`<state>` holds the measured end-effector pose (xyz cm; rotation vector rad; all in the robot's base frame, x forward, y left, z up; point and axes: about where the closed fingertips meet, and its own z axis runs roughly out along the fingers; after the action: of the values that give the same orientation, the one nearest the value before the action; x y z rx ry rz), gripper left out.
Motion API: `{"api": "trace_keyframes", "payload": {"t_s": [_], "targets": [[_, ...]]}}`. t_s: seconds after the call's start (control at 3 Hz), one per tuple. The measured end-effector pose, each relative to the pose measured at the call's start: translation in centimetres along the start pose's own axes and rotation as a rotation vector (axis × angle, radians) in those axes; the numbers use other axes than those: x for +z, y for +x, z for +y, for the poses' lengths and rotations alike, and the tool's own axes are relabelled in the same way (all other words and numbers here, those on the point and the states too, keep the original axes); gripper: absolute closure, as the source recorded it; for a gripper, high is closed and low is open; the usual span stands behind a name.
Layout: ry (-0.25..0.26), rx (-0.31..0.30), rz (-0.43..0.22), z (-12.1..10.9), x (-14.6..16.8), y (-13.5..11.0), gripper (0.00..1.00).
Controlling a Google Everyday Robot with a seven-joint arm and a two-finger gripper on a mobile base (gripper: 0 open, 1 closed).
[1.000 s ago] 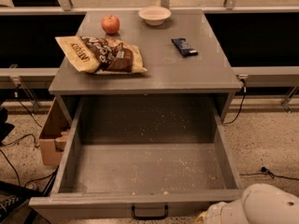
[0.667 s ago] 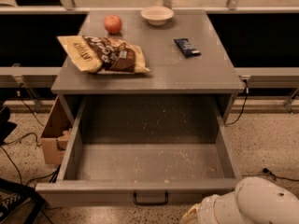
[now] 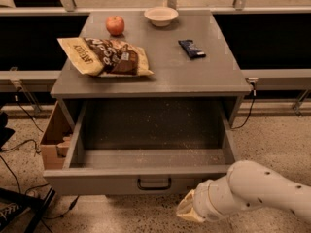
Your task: Close top drawer
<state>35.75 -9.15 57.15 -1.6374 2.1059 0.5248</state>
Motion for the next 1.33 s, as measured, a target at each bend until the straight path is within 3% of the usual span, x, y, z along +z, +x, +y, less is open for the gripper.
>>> {"api": "trace_keyframes", "payload": {"t_s": [0.33, 0.67, 1.0, 1.33], "targets": [[0.007, -0.017, -0.006, -3.1, 0.7, -1.5, 1.0], [0.029, 0.016, 0.004, -8.8, 0.3, -2.3, 1.0], [0.029, 0.016, 0.004, -8.8, 0.3, -2.3, 1.0], [0.044, -0.011, -0.002, -11.3, 0.4, -3.3, 1.0]]}}
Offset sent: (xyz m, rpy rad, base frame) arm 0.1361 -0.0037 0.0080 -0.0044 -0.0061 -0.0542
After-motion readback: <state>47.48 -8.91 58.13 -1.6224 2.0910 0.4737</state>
